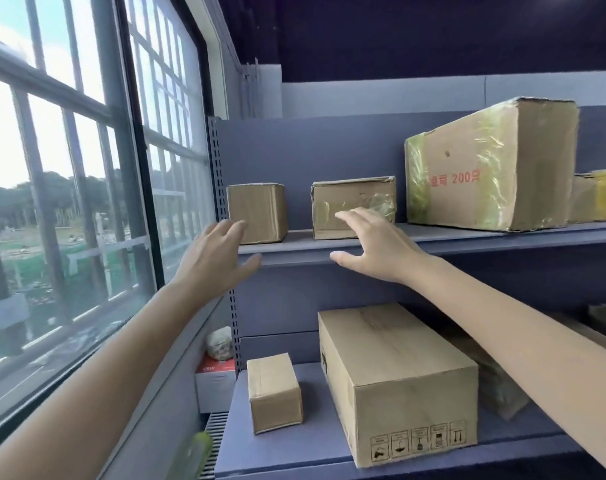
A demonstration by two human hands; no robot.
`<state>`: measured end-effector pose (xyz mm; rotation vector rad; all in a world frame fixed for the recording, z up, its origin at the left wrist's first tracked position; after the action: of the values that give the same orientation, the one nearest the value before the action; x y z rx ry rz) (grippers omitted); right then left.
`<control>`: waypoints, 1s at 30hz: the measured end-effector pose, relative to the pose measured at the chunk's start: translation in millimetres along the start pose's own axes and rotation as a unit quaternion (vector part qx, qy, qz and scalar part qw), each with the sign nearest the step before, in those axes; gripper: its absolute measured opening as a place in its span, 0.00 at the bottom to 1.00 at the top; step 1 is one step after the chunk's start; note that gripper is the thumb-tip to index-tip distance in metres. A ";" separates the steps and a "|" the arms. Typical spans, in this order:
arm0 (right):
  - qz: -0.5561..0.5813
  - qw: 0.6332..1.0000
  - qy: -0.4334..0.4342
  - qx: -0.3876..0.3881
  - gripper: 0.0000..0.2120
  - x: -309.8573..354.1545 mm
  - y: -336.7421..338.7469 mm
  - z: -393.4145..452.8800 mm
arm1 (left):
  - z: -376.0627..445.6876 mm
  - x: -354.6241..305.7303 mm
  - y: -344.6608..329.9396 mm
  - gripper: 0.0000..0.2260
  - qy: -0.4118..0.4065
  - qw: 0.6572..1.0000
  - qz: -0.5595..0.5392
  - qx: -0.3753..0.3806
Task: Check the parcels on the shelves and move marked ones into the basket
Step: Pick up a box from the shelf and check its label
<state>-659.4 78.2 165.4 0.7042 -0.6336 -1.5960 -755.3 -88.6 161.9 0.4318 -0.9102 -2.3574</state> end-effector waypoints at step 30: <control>0.123 0.992 -0.019 -0.030 0.31 39.7 -80.5 185.1 | 126.6 121.1 -55.7 0.16 0.125 0.954 -0.267 0.059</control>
<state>-854.4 51.7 225.5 0.5310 -0.6706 -1.3958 -932.9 -64.6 203.0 1.1199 -0.8962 -2.6369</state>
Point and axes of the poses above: each hand's wrist, its own z-axis towards the middle knuckle, its own y-axis out of the back of the hand, x = y × z, the point moved 10 cm from there along z, towards the middle knuckle, and after that the axes turned 9 degrees about -z, right-handed, at the moved point
